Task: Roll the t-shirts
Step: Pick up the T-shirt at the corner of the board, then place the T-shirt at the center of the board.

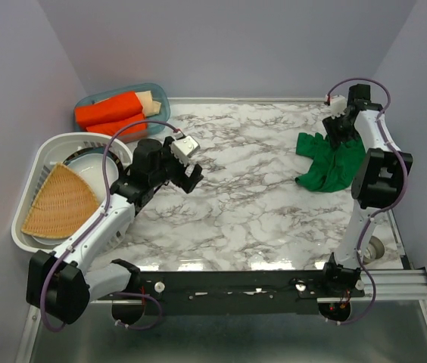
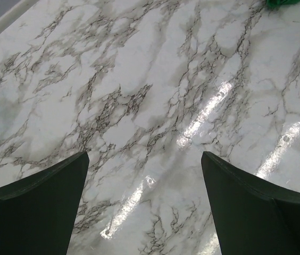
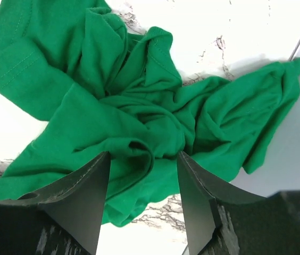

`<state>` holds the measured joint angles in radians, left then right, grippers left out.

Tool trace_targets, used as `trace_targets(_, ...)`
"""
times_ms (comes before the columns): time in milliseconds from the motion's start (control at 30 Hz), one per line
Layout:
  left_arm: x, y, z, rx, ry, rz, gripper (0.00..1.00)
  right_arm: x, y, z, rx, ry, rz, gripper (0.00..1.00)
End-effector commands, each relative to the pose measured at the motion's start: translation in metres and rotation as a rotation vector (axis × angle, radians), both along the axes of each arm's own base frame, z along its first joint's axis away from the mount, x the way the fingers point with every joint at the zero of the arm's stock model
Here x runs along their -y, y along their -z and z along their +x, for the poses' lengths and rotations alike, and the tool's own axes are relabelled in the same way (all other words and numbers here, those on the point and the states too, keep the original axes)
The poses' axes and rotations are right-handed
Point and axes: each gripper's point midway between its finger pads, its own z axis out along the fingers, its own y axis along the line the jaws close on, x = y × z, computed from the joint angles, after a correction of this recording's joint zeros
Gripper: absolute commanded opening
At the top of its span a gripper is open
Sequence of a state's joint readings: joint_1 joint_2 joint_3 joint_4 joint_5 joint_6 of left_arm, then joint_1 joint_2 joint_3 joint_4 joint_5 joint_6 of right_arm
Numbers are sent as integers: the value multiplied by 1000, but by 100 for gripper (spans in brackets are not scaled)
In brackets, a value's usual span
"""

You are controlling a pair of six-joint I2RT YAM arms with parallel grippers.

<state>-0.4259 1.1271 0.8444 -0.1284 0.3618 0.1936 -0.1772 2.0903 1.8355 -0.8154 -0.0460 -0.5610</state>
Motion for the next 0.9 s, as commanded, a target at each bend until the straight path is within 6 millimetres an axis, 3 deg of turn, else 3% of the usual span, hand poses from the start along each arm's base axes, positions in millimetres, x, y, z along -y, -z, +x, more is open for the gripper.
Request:
trace_targets(0,10,-16,3,24,36,-31,99,2,6,8,-16,-14,-3,60)
trace_targets(67,10,-17,4,26,36,-27,99,3,10,10,-25,-13,-3,55)
trace_targets(133,11,-18,4,30,41,-25,99,3,10,10,-25,-14,-1,43)
trace_targets(267,12,-19,5,42,41,-29,99,-3,-3,8,5,-50,14,27)
trace_targets(333,13,-17,4,46,46,-30,99,-11,-23,8,51,-80,41,12)
trace_targets(400,14,-20,3,60,48,-40,99,-23,-50,5,86,-123,74,3)
trace_targets(500,13,-24,5,76,34,-54,99,-64,-127,5,255,-234,104,1)
trace_targets(533,10,-23,7,78,12,-54,99,-91,-155,3,321,-305,137,1)
trace_targets(600,9,-26,11,87,-21,-75,99,-119,-240,-9,512,-373,150,1)
trace_targets(633,6,-22,13,76,-43,-71,99,-144,-268,-16,572,-434,187,1)
trace_targets(700,7,-29,19,96,-67,-107,99,-169,-329,-36,707,-488,233,1)
trace_targets(733,7,-31,21,97,-77,-116,99,-187,-372,-51,811,-544,255,1)
trace_targets(767,6,-37,24,107,-96,-128,99,-194,-404,-63,904,-565,260,1)
trace_targets(867,5,-47,30,117,-130,-155,99,-204,-475,-92,1116,-570,317,1)
